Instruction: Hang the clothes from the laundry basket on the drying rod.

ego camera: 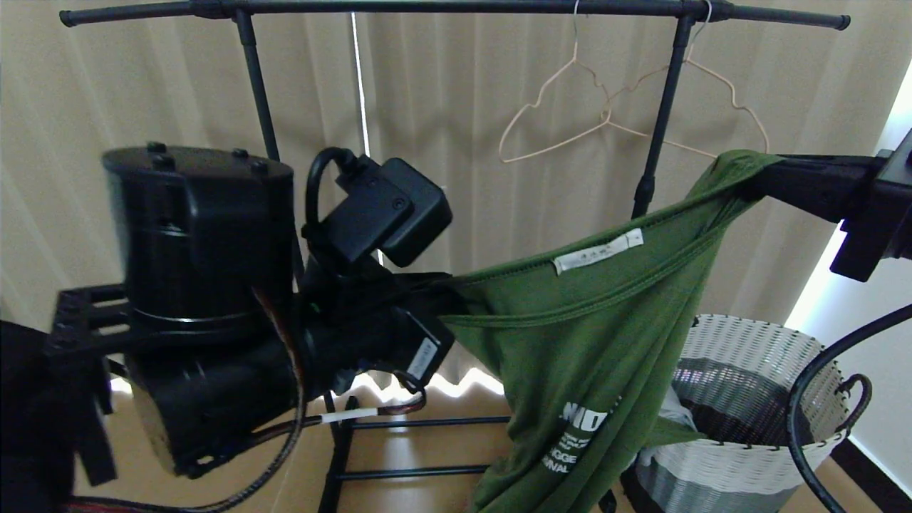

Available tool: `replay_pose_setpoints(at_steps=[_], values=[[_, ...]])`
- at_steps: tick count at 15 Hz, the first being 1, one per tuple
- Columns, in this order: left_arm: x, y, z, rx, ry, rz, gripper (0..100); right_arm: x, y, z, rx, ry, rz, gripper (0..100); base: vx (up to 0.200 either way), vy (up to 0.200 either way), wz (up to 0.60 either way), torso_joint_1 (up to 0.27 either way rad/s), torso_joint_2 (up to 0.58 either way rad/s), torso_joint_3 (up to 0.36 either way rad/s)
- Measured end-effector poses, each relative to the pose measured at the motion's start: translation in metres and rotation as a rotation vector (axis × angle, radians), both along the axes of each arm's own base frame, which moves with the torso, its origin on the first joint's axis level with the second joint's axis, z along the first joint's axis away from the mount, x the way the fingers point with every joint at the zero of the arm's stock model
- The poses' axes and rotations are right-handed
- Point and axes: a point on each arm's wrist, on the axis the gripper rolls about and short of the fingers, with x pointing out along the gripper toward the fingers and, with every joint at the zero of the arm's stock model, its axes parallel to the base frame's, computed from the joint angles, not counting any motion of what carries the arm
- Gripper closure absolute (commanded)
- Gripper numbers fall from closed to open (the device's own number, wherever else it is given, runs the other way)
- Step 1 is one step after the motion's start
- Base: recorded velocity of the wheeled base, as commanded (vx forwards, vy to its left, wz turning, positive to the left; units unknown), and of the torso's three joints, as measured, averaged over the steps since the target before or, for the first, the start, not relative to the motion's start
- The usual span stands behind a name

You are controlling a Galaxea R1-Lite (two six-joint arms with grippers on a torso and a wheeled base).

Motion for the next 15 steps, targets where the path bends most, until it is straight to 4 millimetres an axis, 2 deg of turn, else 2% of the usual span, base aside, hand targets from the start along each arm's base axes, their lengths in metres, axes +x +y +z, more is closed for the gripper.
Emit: replay_pose_setpoints(at_steps=[1, 3, 6, 7, 11, 15], values=[[-0.003, 0.011, 0.009, 0.04, 0.038, 0.015, 100, 0.002, 0.0, -0.001, -0.002, 0.004, -0.004, 100, 0.0, 0.0, 0.0, 0.0, 0.0, 0.0], [-0.008, 0.029, 0.041, 0.048, 0.051, 0.045, 100, 0.007, 0.001, 0.0, -0.003, 0.006, -0.01, 100, 0.0, 0.0, 0.0, 0.0, 0.0, 0.0], [-0.015, 0.053, 0.093, -0.023, -0.013, 0.095, 100, 0.015, 0.005, 0.011, 0.011, -0.018, -0.01, 100, 0.0, 0.0, 0.0, 0.0, 0.0, 0.0], [-0.017, 0.059, 0.104, -0.048, -0.039, 0.107, 100, 0.018, 0.007, 0.015, 0.017, -0.028, -0.01, 100, 0.0, 0.0, 0.0, 0.0, 0.0, 0.0], [-0.02, 0.065, 0.113, -0.065, -0.063, 0.126, 100, 0.025, 0.011, 0.02, 0.021, -0.036, -0.01, 100, 0.0, 0.0, 0.0, 0.0, 0.0, 0.0], [-0.02, 0.065, 0.09, -0.009, -0.012, 0.153, 100, 0.028, 0.012, 0.016, 0.013, -0.02, -0.013, 100, 0.0, 0.0, 0.0, 0.0, 0.0, 0.0]])
